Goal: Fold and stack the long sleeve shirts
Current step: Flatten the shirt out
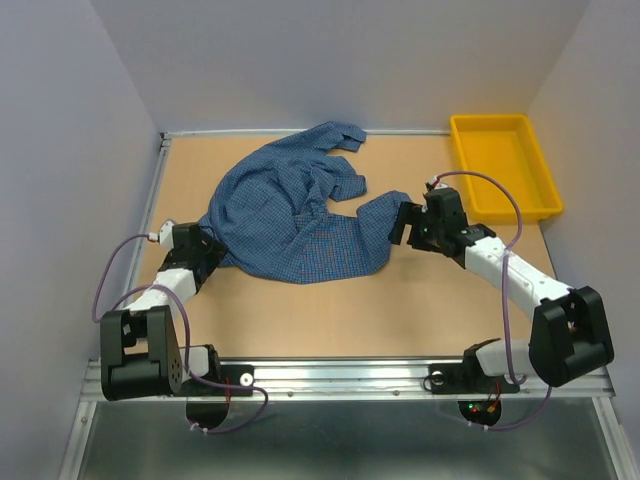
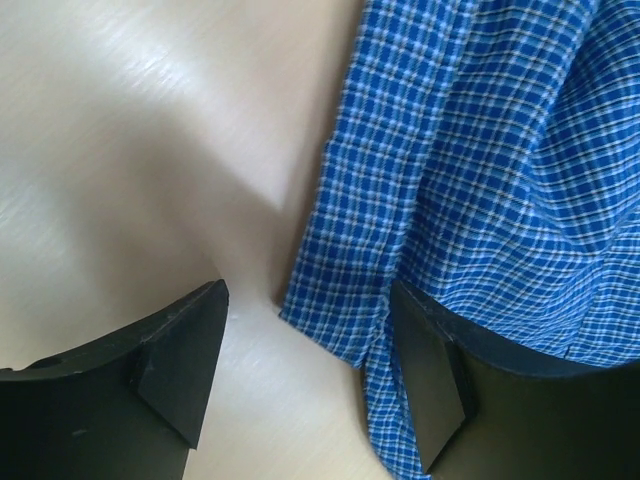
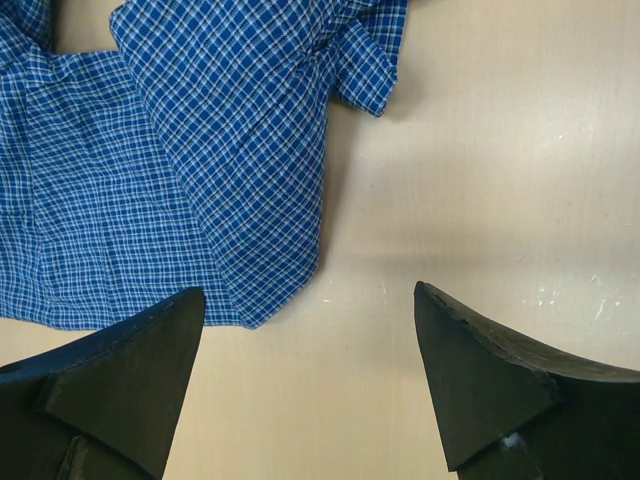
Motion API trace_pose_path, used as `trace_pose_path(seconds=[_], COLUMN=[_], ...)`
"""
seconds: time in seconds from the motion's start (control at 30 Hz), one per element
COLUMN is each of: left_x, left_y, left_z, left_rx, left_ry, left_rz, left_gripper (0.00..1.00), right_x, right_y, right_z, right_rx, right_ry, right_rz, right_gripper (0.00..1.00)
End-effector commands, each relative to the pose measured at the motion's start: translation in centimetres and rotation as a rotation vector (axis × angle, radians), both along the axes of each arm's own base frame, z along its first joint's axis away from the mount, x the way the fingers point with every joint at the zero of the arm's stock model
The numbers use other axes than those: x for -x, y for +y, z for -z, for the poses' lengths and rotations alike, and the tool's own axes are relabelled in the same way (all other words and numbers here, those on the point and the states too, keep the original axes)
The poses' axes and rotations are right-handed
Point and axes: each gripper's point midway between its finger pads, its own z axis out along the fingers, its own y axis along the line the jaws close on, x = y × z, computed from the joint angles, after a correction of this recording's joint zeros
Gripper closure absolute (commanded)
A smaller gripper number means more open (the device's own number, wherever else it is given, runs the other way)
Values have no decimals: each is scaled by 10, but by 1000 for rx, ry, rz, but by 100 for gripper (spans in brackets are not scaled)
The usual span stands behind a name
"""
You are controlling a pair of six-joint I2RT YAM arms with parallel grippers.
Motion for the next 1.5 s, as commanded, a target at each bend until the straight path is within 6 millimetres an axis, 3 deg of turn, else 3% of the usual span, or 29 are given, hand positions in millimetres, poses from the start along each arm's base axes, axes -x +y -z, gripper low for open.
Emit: trace_pose_path(seconds=[0.0,0.13,0.2,0.3,0.5,0.6,0.63,0.73,0.9,0.97,1.0,1.07,1.1,1.17,1.2,1.27,1.3,1.33,1.37,1.4,1.43,1.47], left_x=[5,9,10,8,1,-3,-6,-5,-13,-17,-23,-31,-42,-55,-71,-87,-103,-112,-119,-125,-136,-138], left_y=[-13,-21,-22,-22,-22,-19,-18,-12,0,2,4,7,9,14,18,22,25,26,26,26,24,21], left_z=[15,20,19,14,4,-2,-5,-13,-29,-33,-40,-47,-61,-72,-96,-116,-152,-166,-183,-202,-238,-254], left_rx=[55,85,87,83,71,47,38,5,-61,-80,-92,-111,-123,-162,-179,-214,-235,-250,-256,-264,-274,-273], left_ry=[44,57,54,39,29,35,26,33,18,19,12,5,-20,-16,-52,-63,-118,-134,-164,-197,-270,-302], left_rz=[61,90,99,105,126,140,144,141,121,125,131,137,140,151,151,165,165,174,179,187,192,205], left_gripper=[23,31,46,60,90,99,100,100,100,100,100,100,100,100,100,100,100,100,100,100,100,100], right_x=[-8,-13,-17,-22,-24,-24,-32,-32,-36,-37,-38,-41,-45,-50,-51,-50,-48,-42,-32,-32,-18,-10], right_y=[6,4,4,12,50,62,67,75,78,76,74,69,65,60,57,53,48,41,36,33,27,27], right_z=[-2,5,9,11,21,28,24,35,45,49,50,47,35,15,-10,-54,-73,-116,-119,-152,-172,-184], right_rx=[-30,-20,-20,-52,-223,-291,-317,-354,-351,-332,-311,-284,-270,-216,-196,-170,-153,-129,-111,-106,-87,-92], right_ry=[-23,-14,-5,2,43,63,25,53,58,59,47,23,-15,-43,-89,-129,-156,-225,-217,-275,-300,-312], right_rz=[1,27,37,30,-58,-52,-62,-68,-68,-71,-74,-73,-63,-73,-92,-109,-108,-119,-130,-131,-149,-170], right_gripper=[11,13,14,16,17,17,19,23,46,65,81,95,99,100,99,100,99,99,100,100,99,99])
